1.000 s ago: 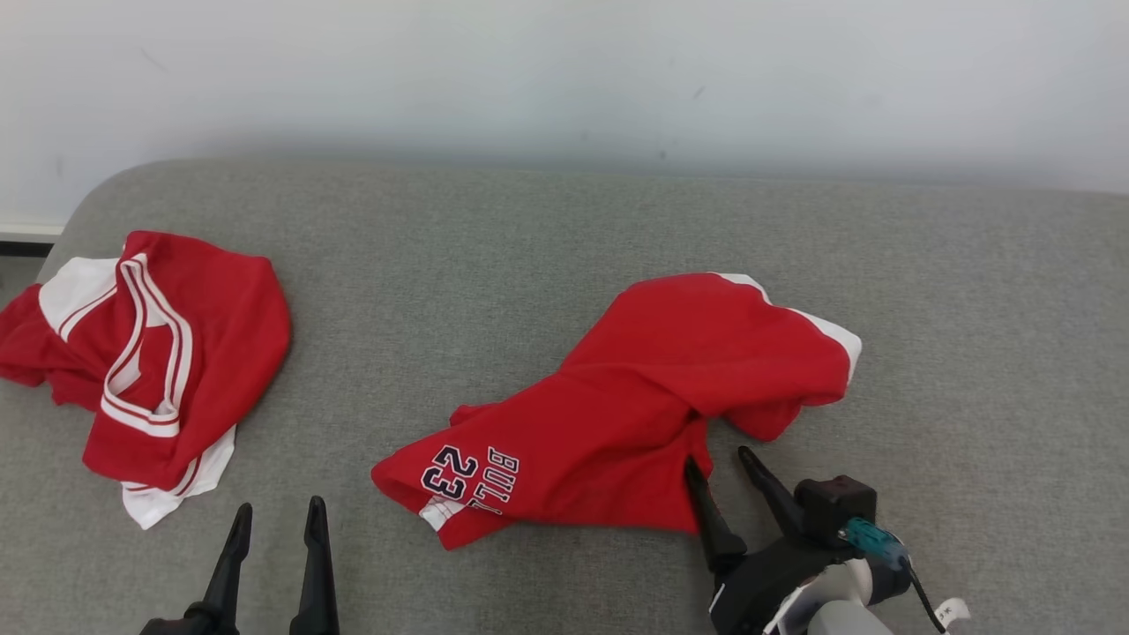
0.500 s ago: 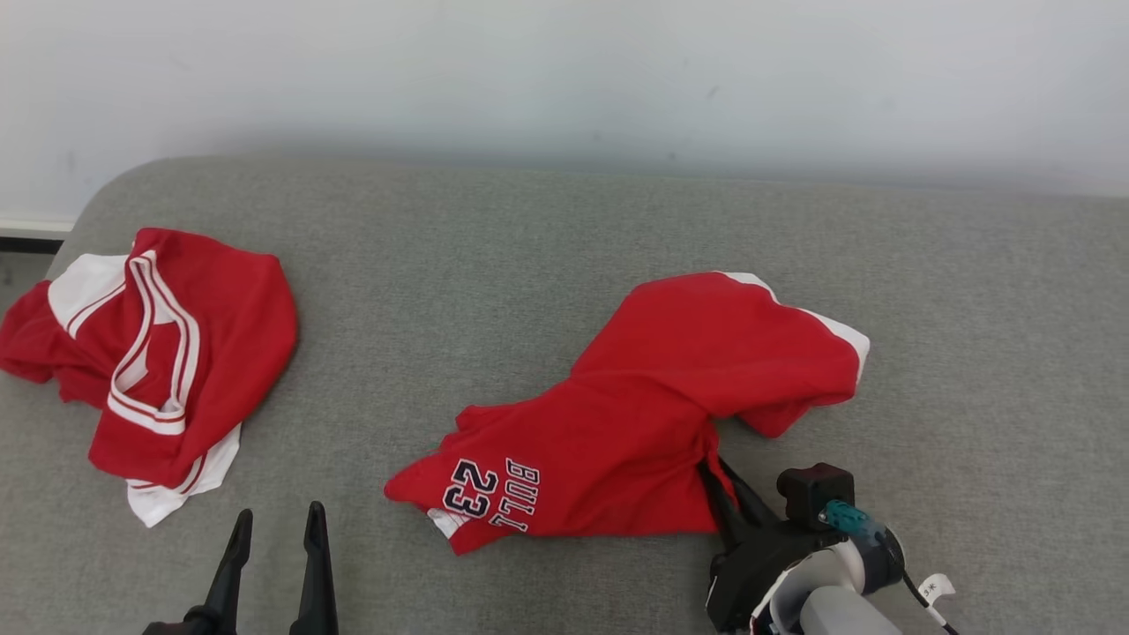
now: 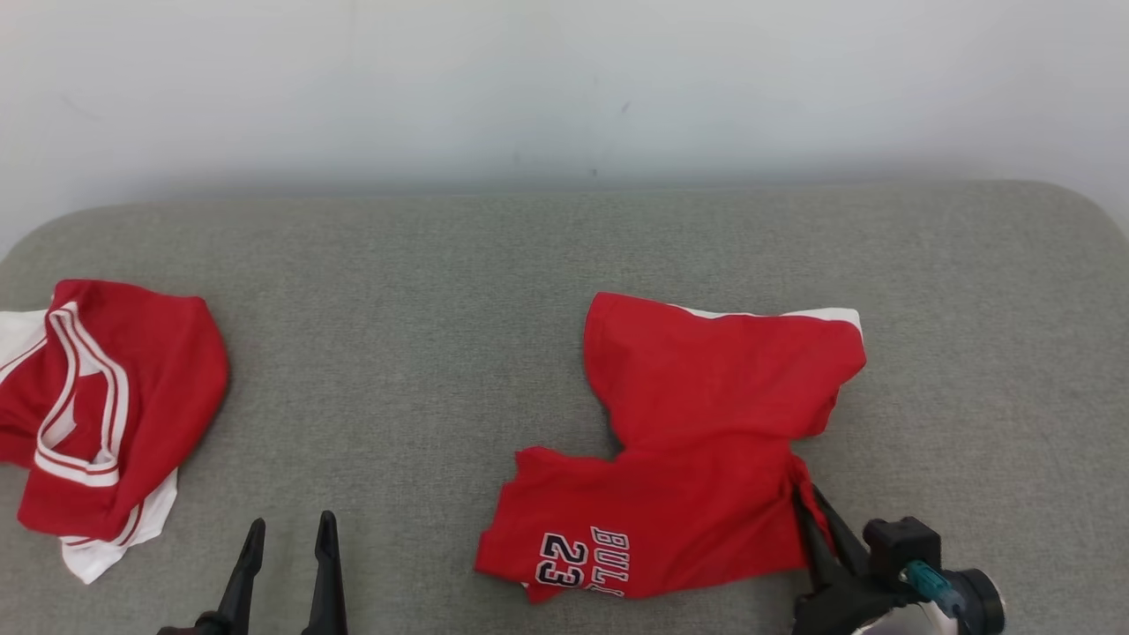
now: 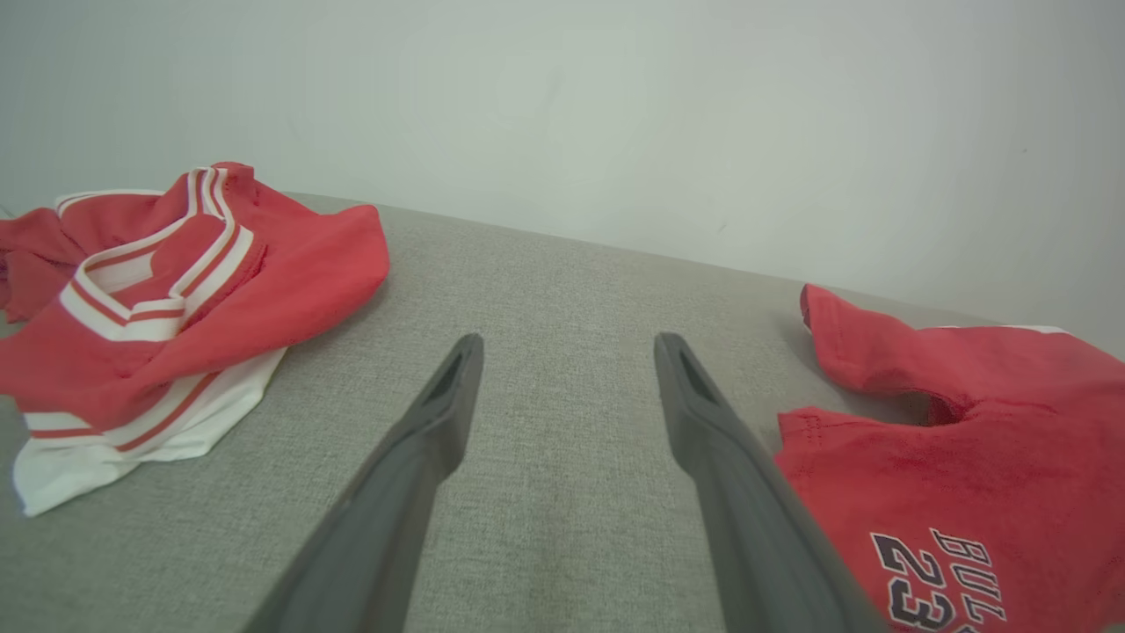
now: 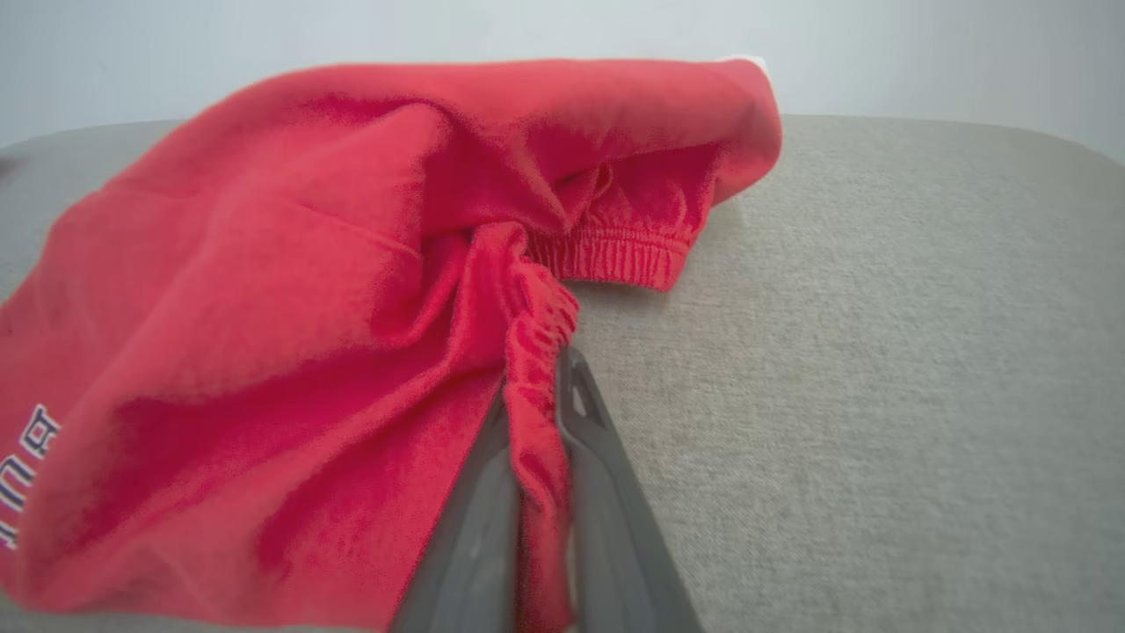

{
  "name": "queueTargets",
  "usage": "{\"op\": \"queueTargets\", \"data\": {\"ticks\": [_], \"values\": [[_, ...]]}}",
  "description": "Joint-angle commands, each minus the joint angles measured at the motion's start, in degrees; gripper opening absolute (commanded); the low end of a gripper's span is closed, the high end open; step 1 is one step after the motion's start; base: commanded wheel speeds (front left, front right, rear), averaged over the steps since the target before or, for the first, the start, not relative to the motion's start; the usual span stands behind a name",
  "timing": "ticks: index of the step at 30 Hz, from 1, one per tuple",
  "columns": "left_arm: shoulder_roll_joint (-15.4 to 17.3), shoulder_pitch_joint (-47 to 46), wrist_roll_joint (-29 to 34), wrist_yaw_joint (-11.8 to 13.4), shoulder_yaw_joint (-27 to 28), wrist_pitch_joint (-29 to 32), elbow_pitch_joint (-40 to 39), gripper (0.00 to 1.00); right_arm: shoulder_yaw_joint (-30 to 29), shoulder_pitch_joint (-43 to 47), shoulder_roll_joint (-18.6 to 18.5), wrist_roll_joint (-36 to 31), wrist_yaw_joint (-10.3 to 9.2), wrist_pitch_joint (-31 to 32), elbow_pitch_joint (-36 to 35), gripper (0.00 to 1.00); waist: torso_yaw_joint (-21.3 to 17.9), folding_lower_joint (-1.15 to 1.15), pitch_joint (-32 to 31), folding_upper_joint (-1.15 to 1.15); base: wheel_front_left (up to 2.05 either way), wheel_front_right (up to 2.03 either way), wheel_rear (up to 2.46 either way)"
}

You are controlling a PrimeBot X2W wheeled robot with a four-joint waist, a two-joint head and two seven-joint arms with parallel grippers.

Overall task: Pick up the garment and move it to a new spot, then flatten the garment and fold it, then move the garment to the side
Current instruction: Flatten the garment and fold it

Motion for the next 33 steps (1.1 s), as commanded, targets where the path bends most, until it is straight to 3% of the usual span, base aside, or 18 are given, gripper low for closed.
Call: {"op": "queueTargets", "data": {"ticks": [1,11,12,13,19,26,33], "values": [[0.0,0.4,-0.8,-0.3,0.0,-0.1,0.1,1.0,-1.1,1.2,-0.2,-1.2,-0.13,-0.1,-1.0,0.0,-1.1,0.0,-0.1,0.0,0.0,0.0,0.0],[0.0,-0.1,-0.9,-0.3,-0.6,-0.1,1.1,1.0,-5.6,3.8,0.0,-3.3,-0.13,0.7,-3.0,0.0,-2.7,0.0,0.1,0.0,0.0,0.0,0.0],[0.0,0.0,-0.9,-0.4,-0.6,-0.1,1.2,1.0,-5.7,3.8,0.0,-3.4,-0.13,0.5,-3.2,0.4,-2.7,0.0,-0.1,0.0,0.0,0.0,0.0],[0.0,0.2,-0.9,-0.4,-0.6,-0.1,1.3,1.0,-5.9,3.8,0.0,-3.5,-0.13,0.4,-3.5,1.0,-2.7,0.0,-0.3,0.0,0.0,0.0,0.0],[0.0,1.1,-1.0,-0.4,-0.5,-0.1,1.7,1.0,-6.7,4.4,0.2,-1.4,-0.13,-0.1,-7.0,1.0,-2.9,0.0,-1.8,0.0,0.0,0.0,0.0],[0.0,1.5,-0.3,-0.3,-0.6,-0.1,2.1,1.0,-5.4,6.8,0.2,1.5,-0.13,0.0,-17.8,1.0,-3.3,0.0,-2.1,0.0,0.0,0.0,0.0],[-0.1,0.4,0.3,-0.3,-5.3,-0.1,3.3,1.0,-3.6,9.5,0.2,3.2,-0.13,-0.1,-23.9,1.0,-3.8,0.0,-1.8,0.0,0.0,0.0,0.0]]}}
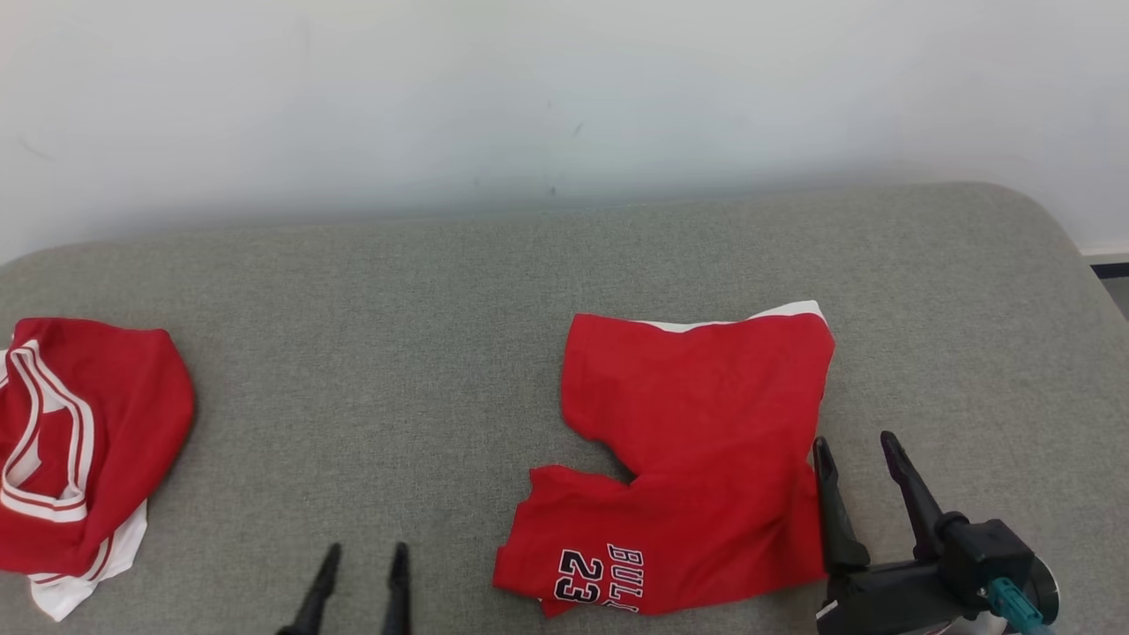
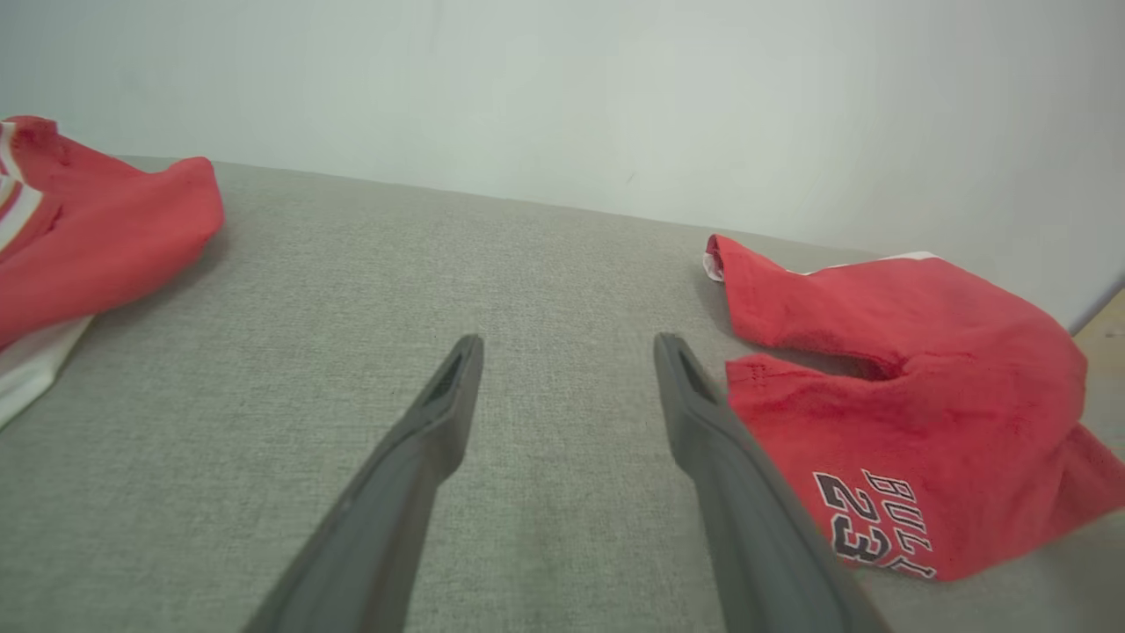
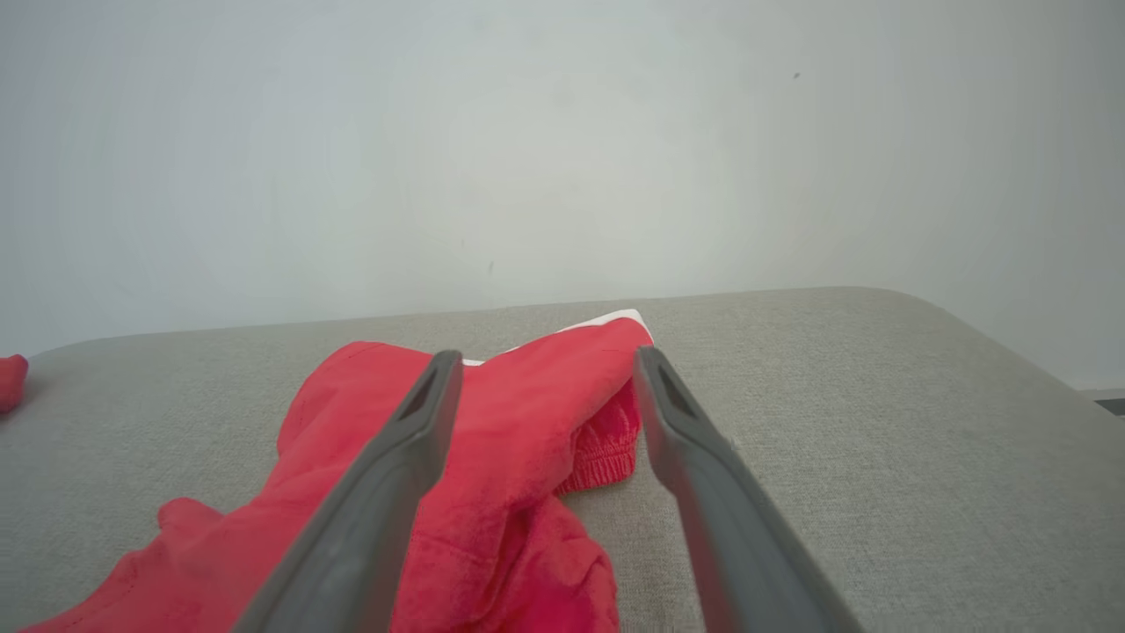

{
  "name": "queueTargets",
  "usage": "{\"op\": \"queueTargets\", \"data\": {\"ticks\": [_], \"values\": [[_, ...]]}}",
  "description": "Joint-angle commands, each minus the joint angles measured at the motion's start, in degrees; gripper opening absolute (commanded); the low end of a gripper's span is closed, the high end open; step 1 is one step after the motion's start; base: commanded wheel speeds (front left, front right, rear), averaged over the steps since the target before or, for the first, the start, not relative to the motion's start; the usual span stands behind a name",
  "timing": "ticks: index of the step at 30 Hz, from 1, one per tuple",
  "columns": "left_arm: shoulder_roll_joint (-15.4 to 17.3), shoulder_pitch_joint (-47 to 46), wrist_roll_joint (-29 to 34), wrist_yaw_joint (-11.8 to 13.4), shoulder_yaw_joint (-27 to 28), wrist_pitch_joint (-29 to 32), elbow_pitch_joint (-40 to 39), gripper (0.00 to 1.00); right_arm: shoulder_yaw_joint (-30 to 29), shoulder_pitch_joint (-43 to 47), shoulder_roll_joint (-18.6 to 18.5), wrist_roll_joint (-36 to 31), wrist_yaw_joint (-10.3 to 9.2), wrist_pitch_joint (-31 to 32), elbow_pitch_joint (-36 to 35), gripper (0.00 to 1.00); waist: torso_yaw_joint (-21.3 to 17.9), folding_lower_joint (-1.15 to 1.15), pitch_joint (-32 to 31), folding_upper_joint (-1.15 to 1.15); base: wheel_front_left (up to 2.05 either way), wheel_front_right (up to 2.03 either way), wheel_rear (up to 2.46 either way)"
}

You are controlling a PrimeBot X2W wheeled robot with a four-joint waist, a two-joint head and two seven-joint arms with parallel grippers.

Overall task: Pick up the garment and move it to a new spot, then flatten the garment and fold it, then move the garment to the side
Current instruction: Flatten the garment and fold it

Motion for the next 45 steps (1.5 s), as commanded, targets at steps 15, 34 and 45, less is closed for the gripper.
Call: {"op": "queueTargets", "data": {"ticks": [15,34,45], "values": [[4.3,-7.5,-3.1,0.0,-16.1,-0.1,12.3,1.0,4.6,0.1,0.1,3.7,-0.13,-0.1,0.2,1.0,-3.9,0.0,1.6,0.0,0.0,0.0,0.0],[6.4,-12.4,-7.5,0.0,-20.8,-0.1,13.8,0.0,3.4,0.8,0.1,4.0,-0.13,-0.1,-0.7,1.0,-2.1,0.0,2.3,0.0,0.0,0.0,0.0],[13.4,-4.8,-6.2,0.0,-16.0,-0.1,0.5,0.0,3.6,0.7,0.1,4.5,-0.13,-0.1,-0.3,1.0,3.3,0.0,2.3,0.0,0.0,0.0,0.0]]}}
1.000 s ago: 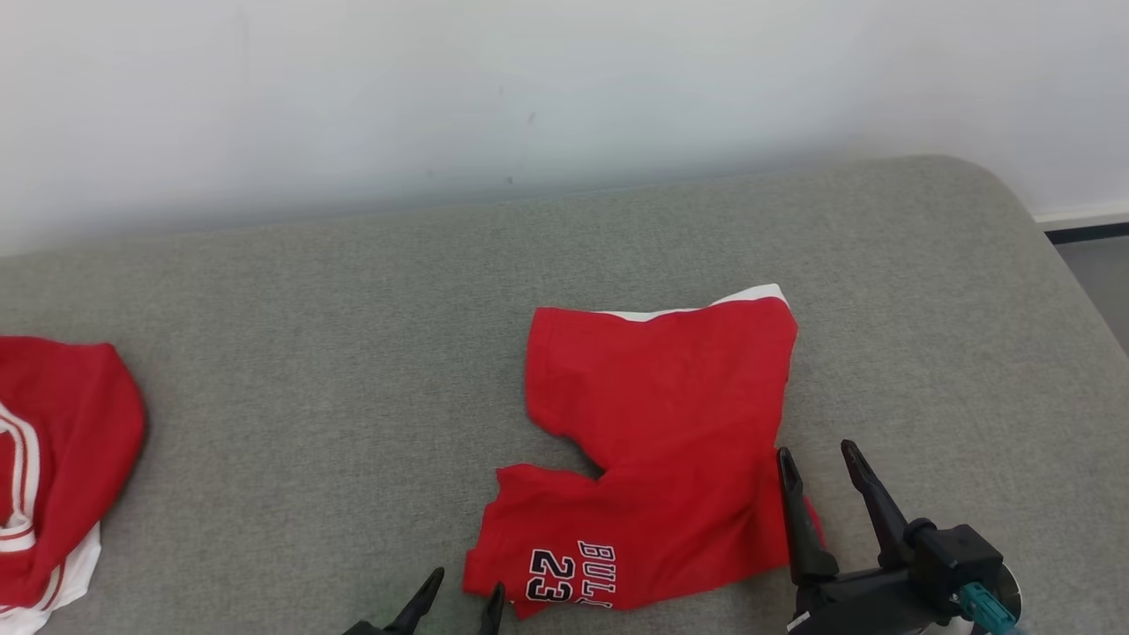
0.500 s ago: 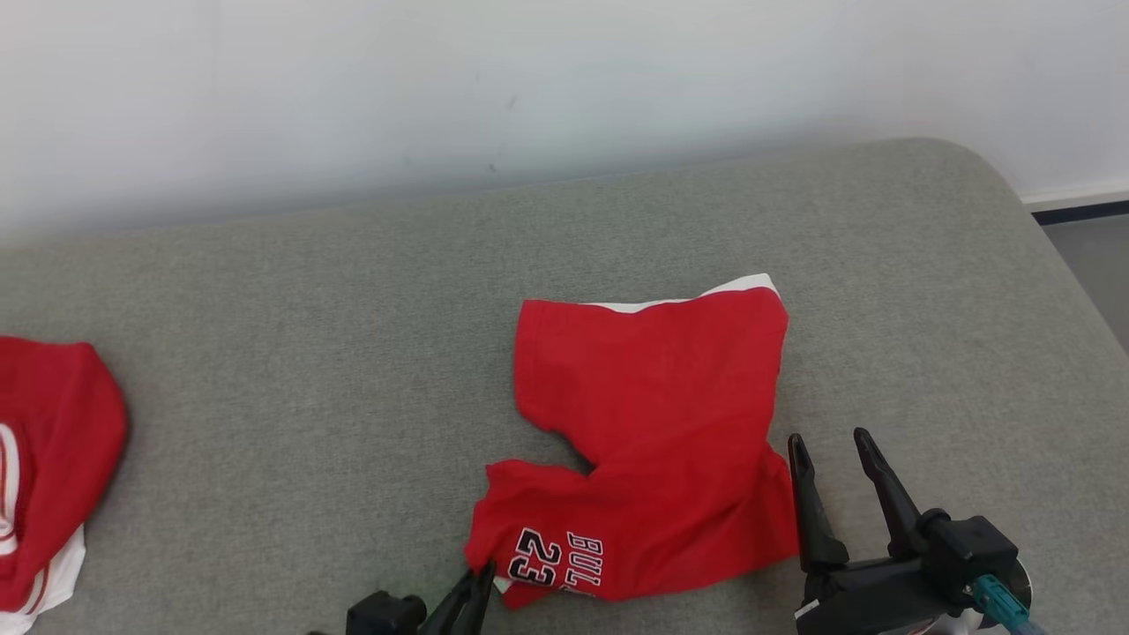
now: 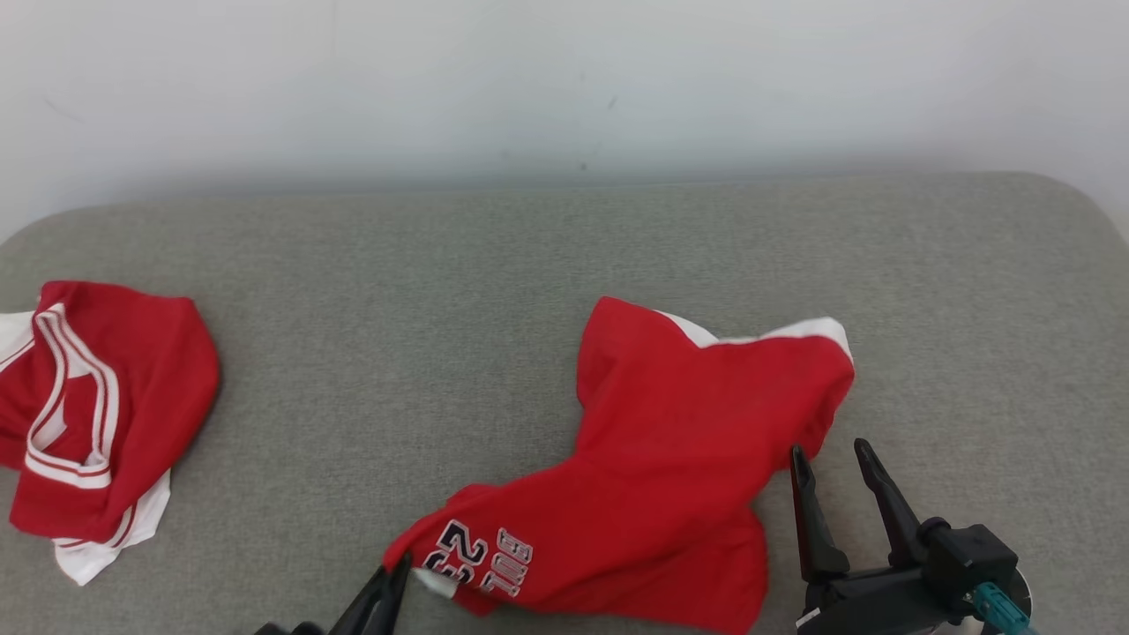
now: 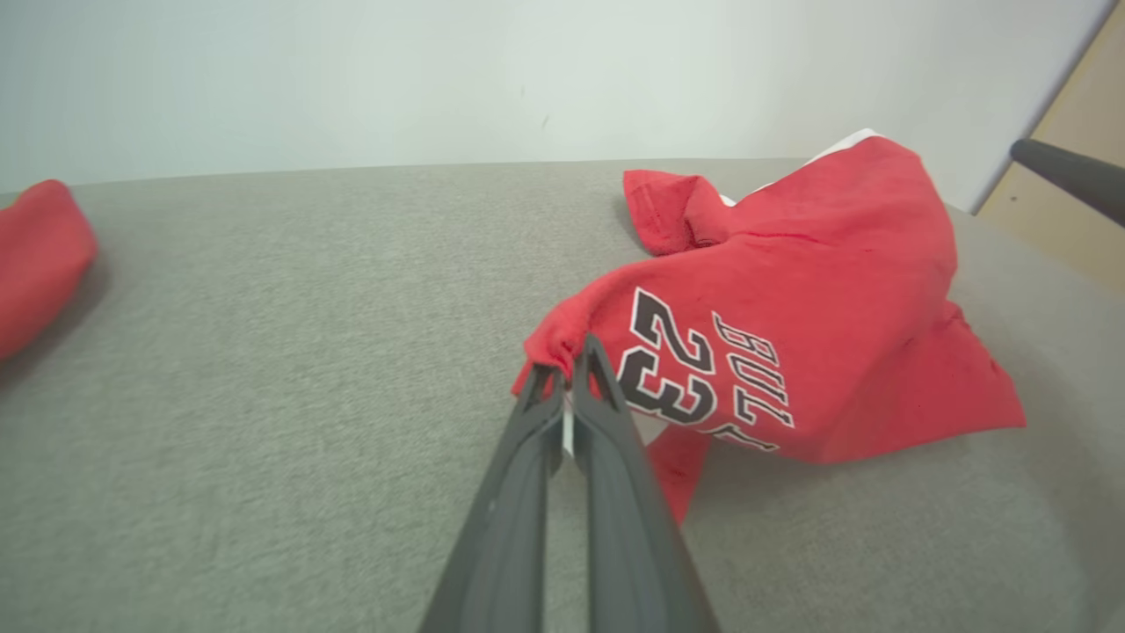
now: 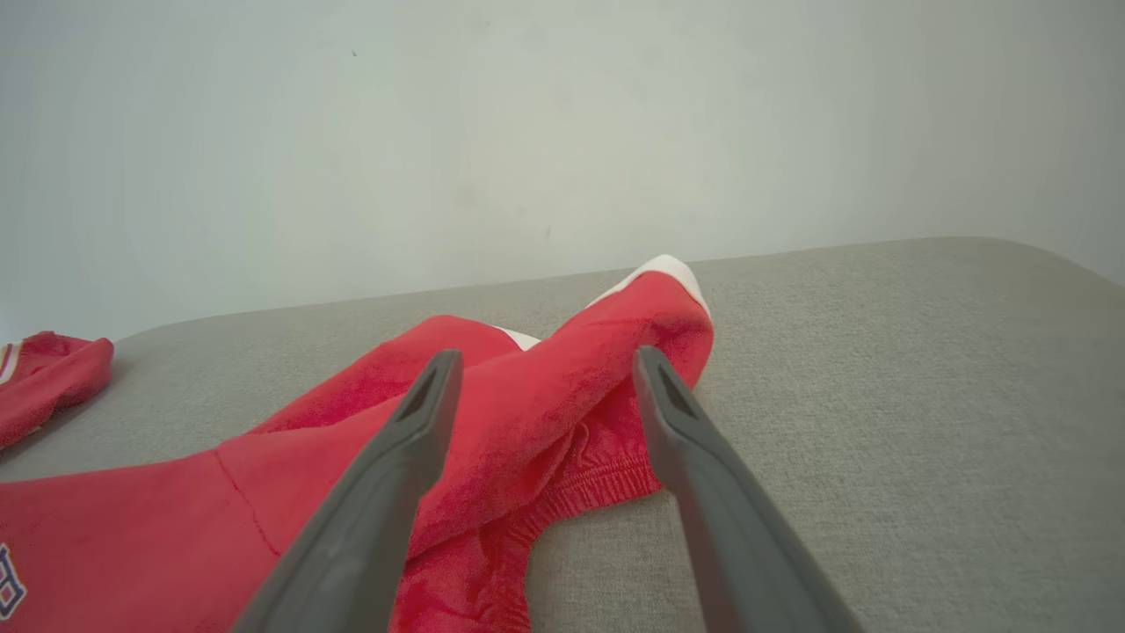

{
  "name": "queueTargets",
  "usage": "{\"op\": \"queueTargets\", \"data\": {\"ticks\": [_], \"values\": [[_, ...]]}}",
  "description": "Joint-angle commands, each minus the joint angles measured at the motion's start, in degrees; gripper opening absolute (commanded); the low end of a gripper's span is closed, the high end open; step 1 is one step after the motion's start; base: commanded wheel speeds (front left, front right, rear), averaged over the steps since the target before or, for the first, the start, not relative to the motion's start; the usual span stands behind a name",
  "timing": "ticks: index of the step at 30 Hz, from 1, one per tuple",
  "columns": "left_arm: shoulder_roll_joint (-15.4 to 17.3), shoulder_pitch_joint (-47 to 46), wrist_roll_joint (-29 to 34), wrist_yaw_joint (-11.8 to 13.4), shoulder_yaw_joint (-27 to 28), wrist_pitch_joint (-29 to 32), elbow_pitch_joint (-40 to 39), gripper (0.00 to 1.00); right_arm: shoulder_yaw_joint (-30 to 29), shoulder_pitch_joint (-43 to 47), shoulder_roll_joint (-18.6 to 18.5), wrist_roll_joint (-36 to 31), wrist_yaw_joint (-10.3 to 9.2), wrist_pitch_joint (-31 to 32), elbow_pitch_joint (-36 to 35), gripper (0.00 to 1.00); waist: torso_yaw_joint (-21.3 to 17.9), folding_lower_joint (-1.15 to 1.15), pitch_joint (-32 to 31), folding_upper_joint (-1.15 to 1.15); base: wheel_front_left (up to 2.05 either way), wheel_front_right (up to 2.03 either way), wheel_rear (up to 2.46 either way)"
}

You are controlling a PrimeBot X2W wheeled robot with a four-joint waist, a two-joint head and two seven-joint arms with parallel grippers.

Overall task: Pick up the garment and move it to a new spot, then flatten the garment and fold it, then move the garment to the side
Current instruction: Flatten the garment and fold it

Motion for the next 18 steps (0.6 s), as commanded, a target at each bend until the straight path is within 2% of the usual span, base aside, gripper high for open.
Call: {"op": "queueTargets", "data": {"ticks": [1,6,11,12,13,18], "values": [[0.8,1.5,0.2,0.1,0.5,-0.1,-1.1,0.0,-0.1,-0.1,0.1,0.2,-0.13,-0.1,0.1,1.0,1.4,0.0,0.2,0.0,0.0,0.0,0.0],[3.6,6.9,0.0,1.0,2.5,-0.1,-5.8,0.0,-0.6,-0.7,0.1,0.1,-0.13,-0.1,0.2,1.0,2.2,0.0,1.4,0.0,0.0,0.0,0.0],[3.8,9.7,-0.3,1.9,2.3,0.3,-5.7,0.01,-1.3,-0.4,0.1,0.1,-0.13,-0.1,0.8,1.0,2.4,0.0,1.8,0.0,0.0,0.0,0.0],[3.1,10.0,-0.8,2.1,2.4,0.2,-5.1,0.36,-1.2,-0.3,0.1,0.0,-0.13,-0.1,1.0,1.0,2.4,0.0,1.6,0.0,0.0,0.0,0.0],[2.8,10.0,-0.6,2.3,2.4,0.1,-4.5,1.0,-1.2,-0.1,0.1,0.0,-0.13,-0.1,1.2,1.0,2.3,0.0,1.4,0.0,0.0,0.0,0.0],[0.5,8.2,0.2,2.6,3.4,-0.1,-4.6,1.0,-2.2,-0.1,0.1,-0.3,-0.13,-0.1,1.5,1.0,1.8,0.0,0.7,0.0,0.0,0.0,0.0]]}}
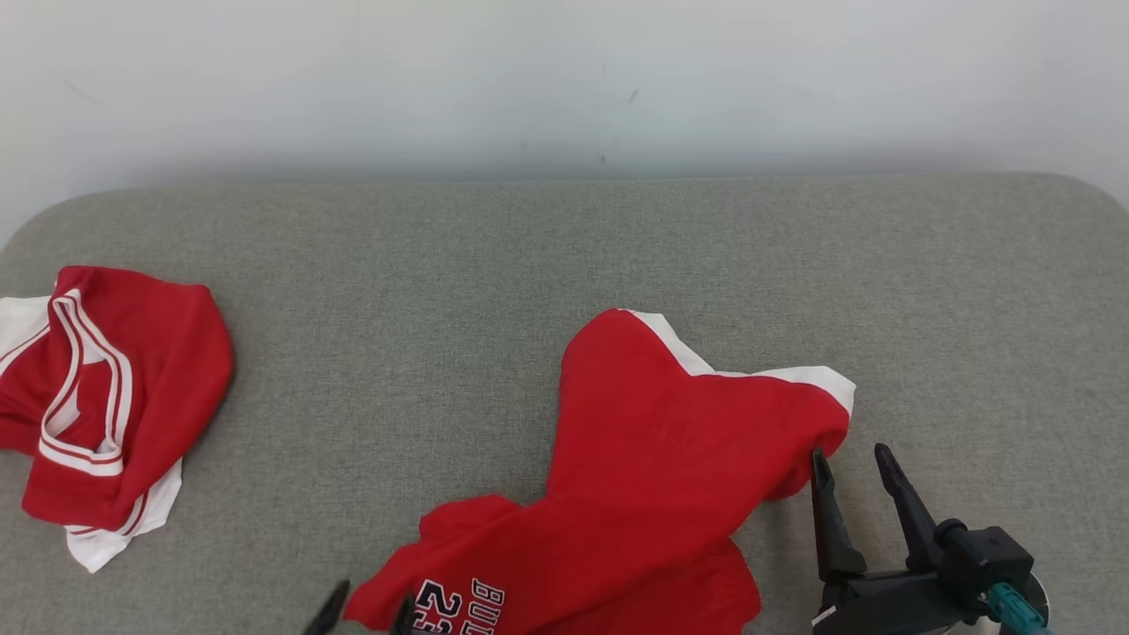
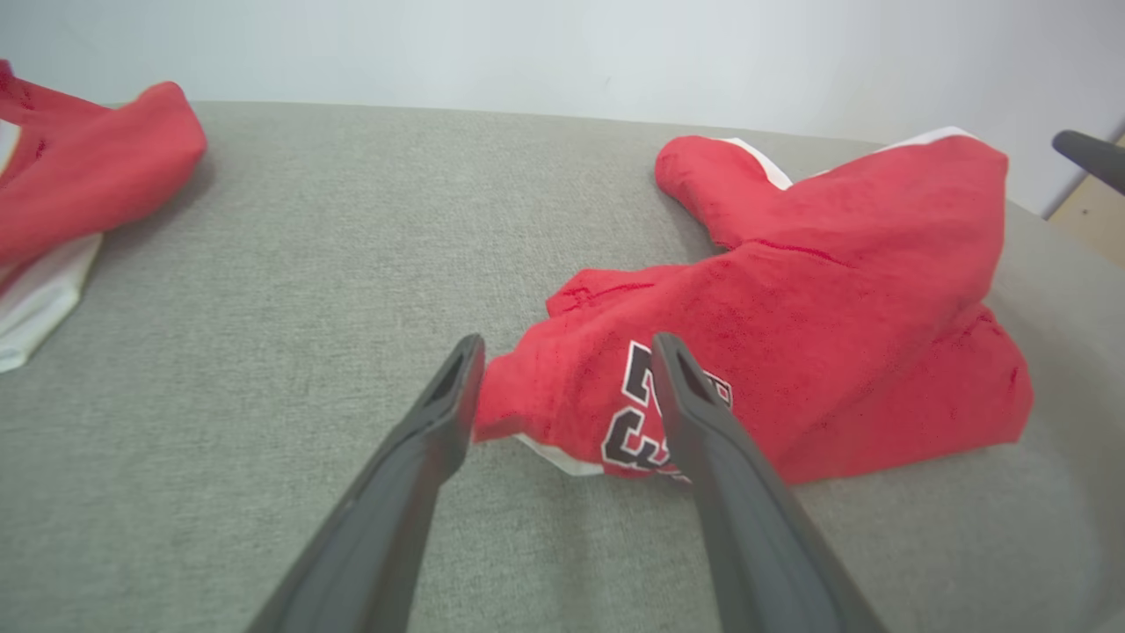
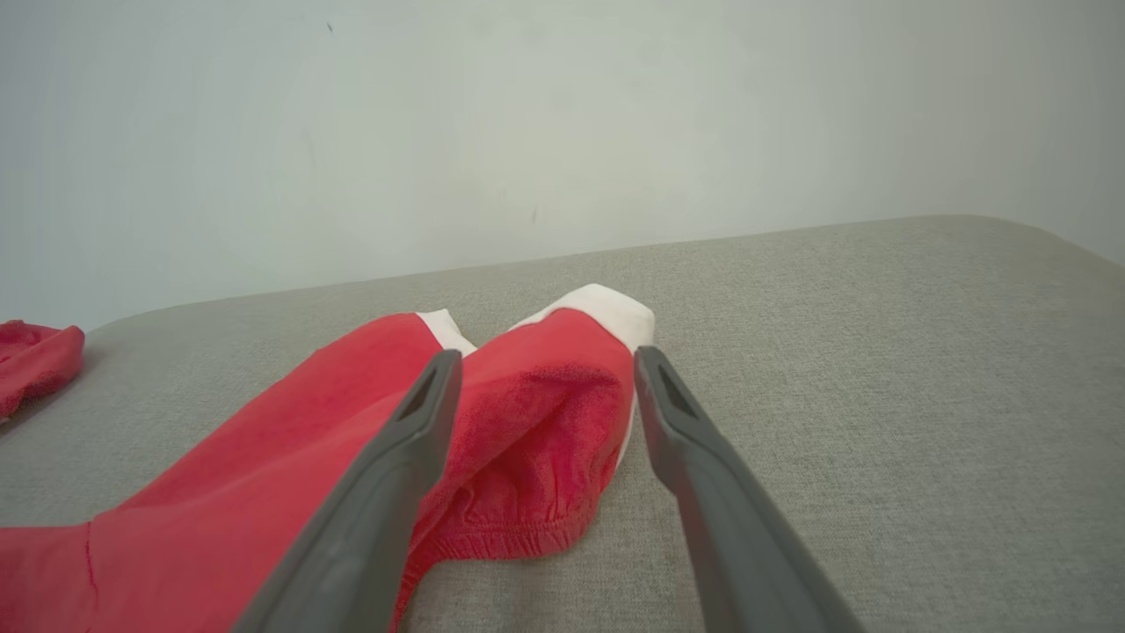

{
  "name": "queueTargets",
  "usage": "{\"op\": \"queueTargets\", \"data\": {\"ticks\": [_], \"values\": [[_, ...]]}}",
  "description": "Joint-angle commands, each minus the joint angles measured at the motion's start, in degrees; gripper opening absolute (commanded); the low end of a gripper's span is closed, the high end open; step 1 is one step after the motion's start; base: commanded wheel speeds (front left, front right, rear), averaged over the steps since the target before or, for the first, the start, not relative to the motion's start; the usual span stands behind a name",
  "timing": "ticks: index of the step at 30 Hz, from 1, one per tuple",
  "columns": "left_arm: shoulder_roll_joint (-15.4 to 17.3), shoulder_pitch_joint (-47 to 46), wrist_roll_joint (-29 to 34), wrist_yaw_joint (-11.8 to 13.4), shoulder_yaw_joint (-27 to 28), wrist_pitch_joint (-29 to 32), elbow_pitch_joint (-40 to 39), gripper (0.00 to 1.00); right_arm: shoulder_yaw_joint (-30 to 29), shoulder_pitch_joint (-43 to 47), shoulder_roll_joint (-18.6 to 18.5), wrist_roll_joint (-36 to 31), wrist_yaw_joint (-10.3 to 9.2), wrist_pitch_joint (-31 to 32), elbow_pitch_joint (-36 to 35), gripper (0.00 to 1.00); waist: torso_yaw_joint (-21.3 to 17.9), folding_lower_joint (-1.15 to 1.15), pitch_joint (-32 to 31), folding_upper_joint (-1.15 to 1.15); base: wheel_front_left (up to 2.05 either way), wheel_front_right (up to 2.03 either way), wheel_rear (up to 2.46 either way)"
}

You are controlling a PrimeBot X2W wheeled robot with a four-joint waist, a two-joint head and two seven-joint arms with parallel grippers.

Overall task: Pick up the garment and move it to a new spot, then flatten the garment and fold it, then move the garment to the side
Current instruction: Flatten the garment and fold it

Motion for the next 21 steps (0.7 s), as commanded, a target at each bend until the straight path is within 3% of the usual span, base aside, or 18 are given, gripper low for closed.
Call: {"op": "queueTargets", "data": {"ticks": [1,11,16,21], "values": [[-0.6,-1.2,0.5,0.3,1.2,-0.3,-1.1,1.0,-0.4,-0.1,0.1,-0.4,-0.13,-0.1,0.0,1.0,-0.2,0.0,-0.2,0.0,0.0,0.0,0.0],[-9.0,-2.4,7.4,-0.2,12.2,-0.3,-7.7,1.0,-3.3,-2.7,0.1,-1.6,-0.13,-0.1,2.8,1.0,-0.3,0.0,-0.4,0.0,0.0,0.0,0.0],[-12.1,-3.2,9.3,-1.2,16.7,-0.3,-5.5,1.0,-4.1,-6.7,0.1,-0.3,-0.13,-0.1,8.9,1.0,0.3,0.0,-0.4,0.0,0.0,0.0,0.0],[-13.2,-3.5,9.7,-2.0,19.3,-0.3,-3.3,1.0,-3.0,-11.8,0.1,1.8,-0.13,0.0,20.4,1.0,1.1,0.0,-0.3,0.0,0.0,0.0,0.0]]}}
